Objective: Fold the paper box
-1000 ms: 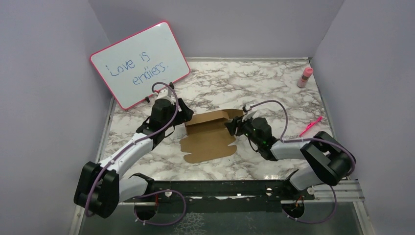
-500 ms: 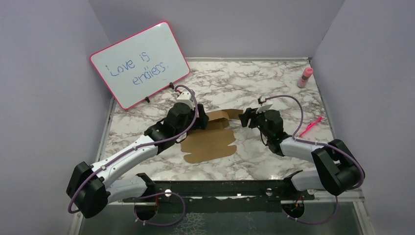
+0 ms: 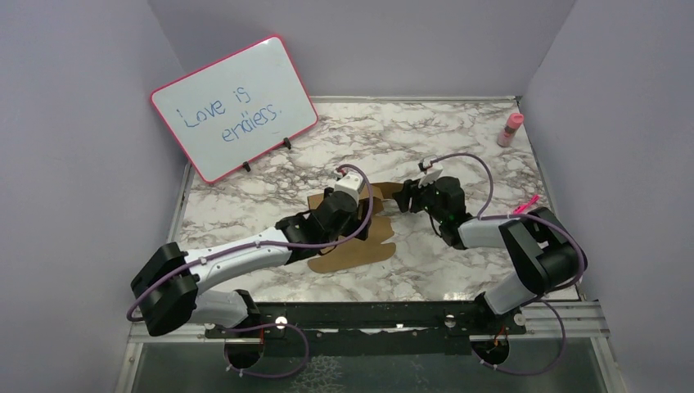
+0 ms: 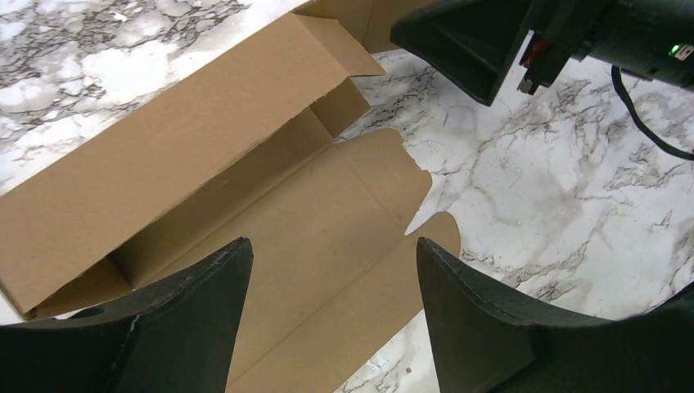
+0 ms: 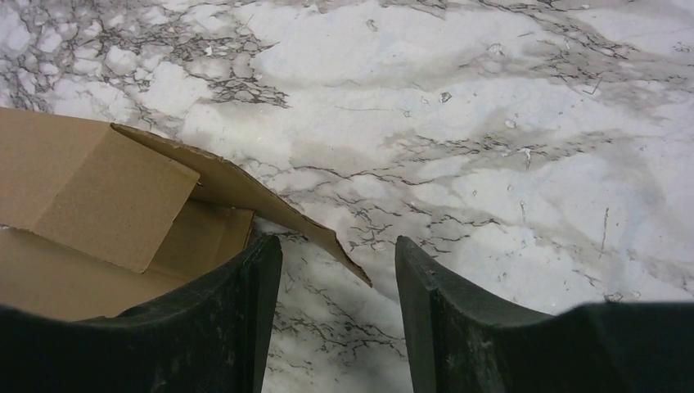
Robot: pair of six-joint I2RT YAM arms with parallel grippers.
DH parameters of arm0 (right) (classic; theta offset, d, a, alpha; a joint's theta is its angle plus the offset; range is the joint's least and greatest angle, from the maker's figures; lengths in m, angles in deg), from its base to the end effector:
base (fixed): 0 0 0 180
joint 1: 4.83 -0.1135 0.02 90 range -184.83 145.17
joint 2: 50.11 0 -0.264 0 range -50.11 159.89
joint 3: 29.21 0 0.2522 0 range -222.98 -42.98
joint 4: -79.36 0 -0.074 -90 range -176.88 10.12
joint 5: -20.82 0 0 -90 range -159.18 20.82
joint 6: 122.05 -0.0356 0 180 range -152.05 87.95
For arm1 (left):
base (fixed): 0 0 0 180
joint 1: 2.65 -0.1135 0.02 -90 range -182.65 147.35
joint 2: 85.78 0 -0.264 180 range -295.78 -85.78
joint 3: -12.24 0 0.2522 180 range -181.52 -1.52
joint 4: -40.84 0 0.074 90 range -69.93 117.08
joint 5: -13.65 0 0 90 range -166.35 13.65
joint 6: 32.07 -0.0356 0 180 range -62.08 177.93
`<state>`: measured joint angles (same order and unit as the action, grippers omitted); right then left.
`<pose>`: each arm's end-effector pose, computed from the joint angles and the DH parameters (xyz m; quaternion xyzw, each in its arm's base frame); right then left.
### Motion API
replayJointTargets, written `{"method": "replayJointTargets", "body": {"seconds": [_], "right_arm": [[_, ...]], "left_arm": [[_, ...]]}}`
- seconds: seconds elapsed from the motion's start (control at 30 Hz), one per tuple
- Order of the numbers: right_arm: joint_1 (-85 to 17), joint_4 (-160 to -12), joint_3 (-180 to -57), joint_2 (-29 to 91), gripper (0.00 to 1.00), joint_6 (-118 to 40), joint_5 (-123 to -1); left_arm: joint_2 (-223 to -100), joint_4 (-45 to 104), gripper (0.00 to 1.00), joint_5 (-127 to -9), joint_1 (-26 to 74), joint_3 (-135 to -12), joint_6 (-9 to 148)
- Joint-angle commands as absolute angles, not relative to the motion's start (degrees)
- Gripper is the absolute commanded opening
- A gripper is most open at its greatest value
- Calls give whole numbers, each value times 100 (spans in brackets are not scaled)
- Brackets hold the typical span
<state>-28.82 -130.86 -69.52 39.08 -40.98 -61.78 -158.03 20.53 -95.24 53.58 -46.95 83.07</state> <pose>0.2591 0.1203 0.1525 -0.1435 0.7988 0.2152 0.5432 0.1625 -0.2223 0.2487 0.1577 0.8575 -0.1955 0.4490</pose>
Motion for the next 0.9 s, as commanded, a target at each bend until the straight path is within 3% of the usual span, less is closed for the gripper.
{"method": "replayJointTargets", "body": {"seconds": [0.0,0.33,0.6,0.87], "right_arm": [[-2830,-13466,-7101,4072,56,-3935,-5929],[-2830,-13365,-6990,3951,31,-3992,-5406],[-2835,-13351,-6634,3546,9,-4180,-5204],[-2843,-13536,-6334,3350,5,-4261,-5072]], "left_arm": [[-16061,2868,74,-9428,5431,-4487,8181],[-16702,3937,74,-9376,5432,-4141,7957],[-16985,4769,74,-9973,5433,-3630,7684],[-17602,6097,74,-10393,5431,-3336,7559]]}}
